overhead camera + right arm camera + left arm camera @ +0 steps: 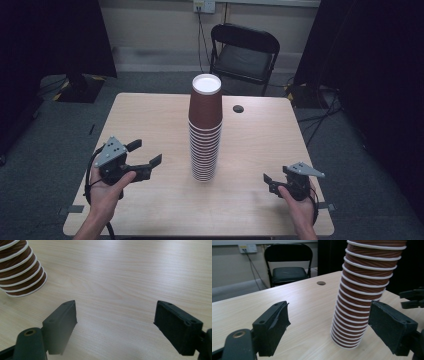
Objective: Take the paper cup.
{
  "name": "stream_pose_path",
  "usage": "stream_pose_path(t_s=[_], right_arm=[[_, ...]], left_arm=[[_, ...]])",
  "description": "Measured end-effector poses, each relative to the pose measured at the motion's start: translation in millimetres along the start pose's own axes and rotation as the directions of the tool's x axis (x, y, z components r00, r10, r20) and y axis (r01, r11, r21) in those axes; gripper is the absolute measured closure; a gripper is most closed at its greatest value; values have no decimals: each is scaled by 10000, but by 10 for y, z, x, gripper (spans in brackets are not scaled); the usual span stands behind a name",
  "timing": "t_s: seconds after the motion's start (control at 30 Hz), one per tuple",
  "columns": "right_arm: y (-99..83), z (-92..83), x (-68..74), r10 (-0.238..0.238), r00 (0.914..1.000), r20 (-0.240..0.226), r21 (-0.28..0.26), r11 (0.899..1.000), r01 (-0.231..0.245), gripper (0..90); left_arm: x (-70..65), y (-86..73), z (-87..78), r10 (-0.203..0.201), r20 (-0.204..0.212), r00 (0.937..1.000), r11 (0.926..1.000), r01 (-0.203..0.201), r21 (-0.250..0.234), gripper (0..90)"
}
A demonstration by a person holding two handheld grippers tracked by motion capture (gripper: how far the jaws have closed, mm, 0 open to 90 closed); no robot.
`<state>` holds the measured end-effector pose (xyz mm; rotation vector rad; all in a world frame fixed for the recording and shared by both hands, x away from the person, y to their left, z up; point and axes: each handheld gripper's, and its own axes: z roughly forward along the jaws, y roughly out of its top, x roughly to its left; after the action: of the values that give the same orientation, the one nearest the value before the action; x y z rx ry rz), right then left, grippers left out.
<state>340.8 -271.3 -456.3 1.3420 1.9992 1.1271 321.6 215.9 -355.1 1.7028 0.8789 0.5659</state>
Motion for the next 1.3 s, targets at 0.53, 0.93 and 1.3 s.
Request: stream_pose_path(t_s=[0.53, 0.93, 1.3], right_arm=[[16, 16, 92, -196, 9997, -158, 77, 9998, 197, 178], [29, 62, 95, -211, 9993, -298, 110, 9997, 215, 179], [41, 78, 110, -265, 9990, -369, 108, 9996, 270, 179]], left_arm=[[-243, 316, 88, 728, 1149, 9907, 9965, -677, -482, 157], [-294, 529, 130, 765, 1399, 9872, 9928, -623, -1026, 156], [-387, 865, 234, 793, 2085, 9748, 9888, -505, -1402, 154]])
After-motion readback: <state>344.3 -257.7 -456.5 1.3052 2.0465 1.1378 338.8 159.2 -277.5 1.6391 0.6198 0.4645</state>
